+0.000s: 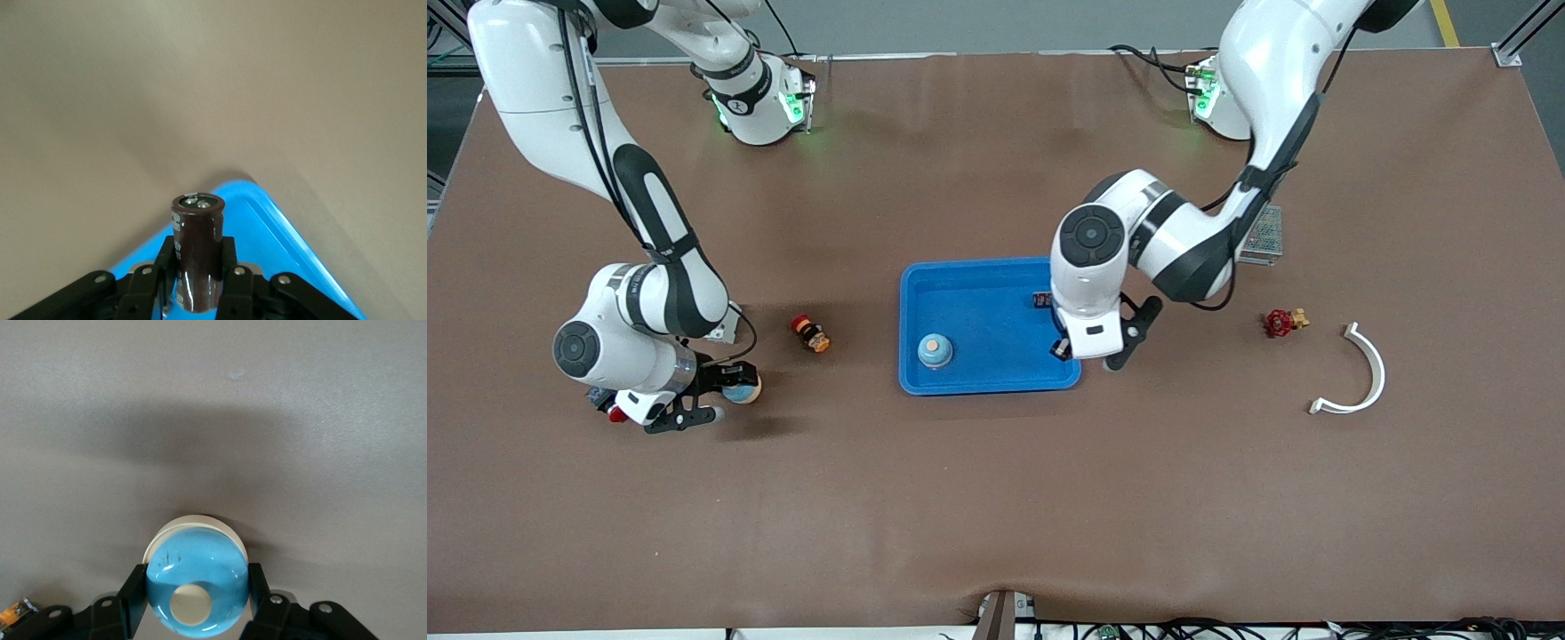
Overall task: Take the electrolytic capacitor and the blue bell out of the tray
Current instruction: 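Carry the bell beside the red button while the left gripper carries the capacitor, then release the bell on the table while the left gripper lowers the capacitor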
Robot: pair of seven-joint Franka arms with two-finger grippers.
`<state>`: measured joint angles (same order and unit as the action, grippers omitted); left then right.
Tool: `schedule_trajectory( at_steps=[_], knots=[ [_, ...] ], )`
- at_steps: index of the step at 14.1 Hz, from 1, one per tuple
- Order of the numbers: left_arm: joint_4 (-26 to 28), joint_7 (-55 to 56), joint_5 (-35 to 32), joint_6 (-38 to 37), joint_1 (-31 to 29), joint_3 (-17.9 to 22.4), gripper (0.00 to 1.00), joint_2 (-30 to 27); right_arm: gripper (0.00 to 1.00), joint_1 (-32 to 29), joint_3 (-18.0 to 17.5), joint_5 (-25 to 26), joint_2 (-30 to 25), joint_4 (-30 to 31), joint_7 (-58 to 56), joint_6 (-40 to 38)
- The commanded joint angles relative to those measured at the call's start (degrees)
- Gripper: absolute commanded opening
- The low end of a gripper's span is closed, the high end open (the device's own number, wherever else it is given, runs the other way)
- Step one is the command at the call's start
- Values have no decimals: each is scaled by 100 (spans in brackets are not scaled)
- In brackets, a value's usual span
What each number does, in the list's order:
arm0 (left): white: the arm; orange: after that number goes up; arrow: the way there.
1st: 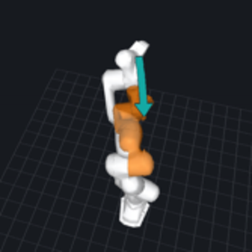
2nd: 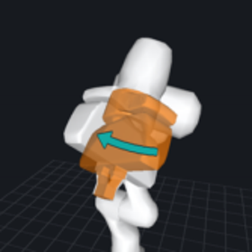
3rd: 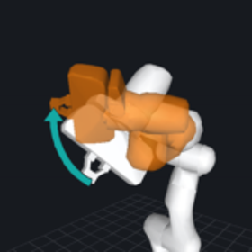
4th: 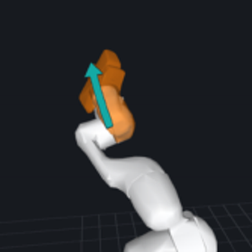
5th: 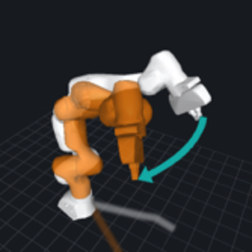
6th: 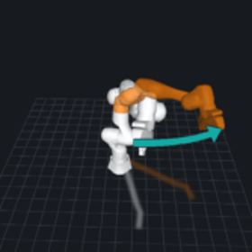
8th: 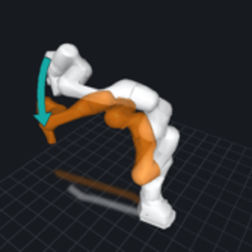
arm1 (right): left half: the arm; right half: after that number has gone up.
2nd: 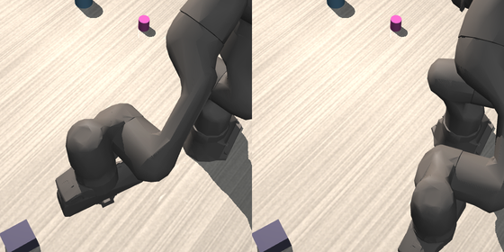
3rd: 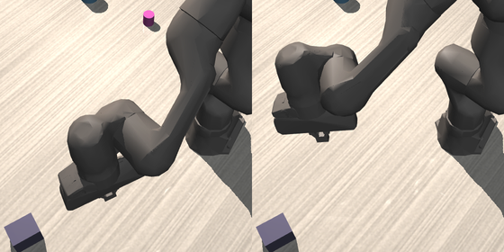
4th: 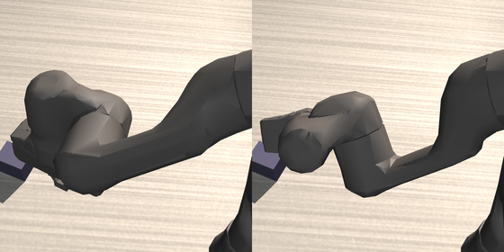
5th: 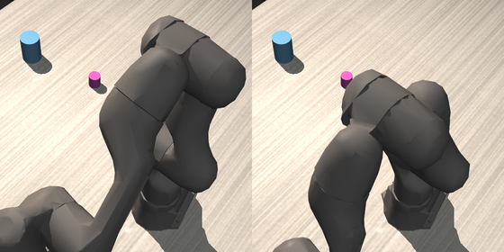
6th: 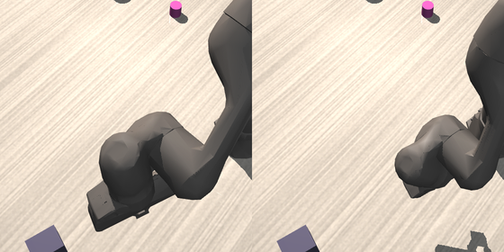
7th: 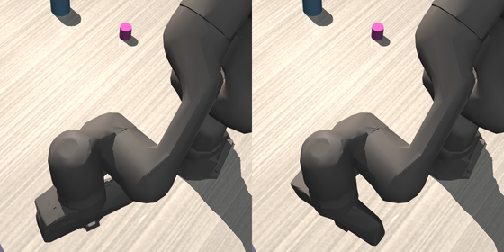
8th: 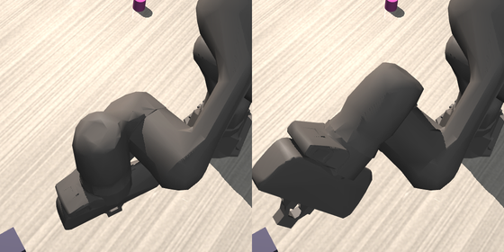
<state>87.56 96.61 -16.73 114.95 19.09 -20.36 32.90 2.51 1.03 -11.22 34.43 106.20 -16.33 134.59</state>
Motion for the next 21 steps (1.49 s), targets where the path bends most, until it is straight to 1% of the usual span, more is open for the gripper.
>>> schedule_trajectory(
  at_steps=[1,3,5,7,9,10,11,13,14,16,17,18,21],
  knots=[
    [200,-414,-6,-340,-203,-56,0,-398,0,-67,-86,-161,-25,76,-125,112],
    [392,-694,3,-446,-387,-74,0,-644,0,-58,-86,-170,-25,76,-116,120],
    [830,-1325,186,-447,-677,-82,0,-1030,0,-32,-86,-424,-7,76,-125,112],
    [1375,-1994,310,-447,-993,-83,0,-1417,0,-40,-86,-433,28,58,-125,112],
    [1806,-2355,310,-412,-1266,-83,0,-1672,0,-49,-86,-433,37,58,-116,112],
    [1965,-2531,310,-385,-1389,-83,0,-1769,58,-66,-86,-433,37,41,-81,94],
    [2088,-2776,310,-385,-1599,-91,0,-1805,100,-93,-77,-433,37,41,-98,85],
    [2343,-3103,319,-376,-1829,-91,0,-1849,100,-93,-86,-442,2,23,-11,15],
    [2475,-3130,310,-333,-1943,-91,0,-1849,100,-84,-95,-477,-16,-20,102,-150],
    [2791,-3183,310,-79,-2136,-91,0,-1858,100,-6,-95,-775,-68,-196,523,-650],
    [2949,-3279,310,70,-2268,-91,0,-1849,100,99,-95,-907,-129,-240,856,-836],
    [3099,-3402,310,202,-2382,-91,0,-1849,100,274,-95,-943,-208,-241,1225,-864],
    [3459,-3666,319,572,-2708,-83,0,-1762,100,828,-86,-943,-367,-249,2368,-846]
  ],
)
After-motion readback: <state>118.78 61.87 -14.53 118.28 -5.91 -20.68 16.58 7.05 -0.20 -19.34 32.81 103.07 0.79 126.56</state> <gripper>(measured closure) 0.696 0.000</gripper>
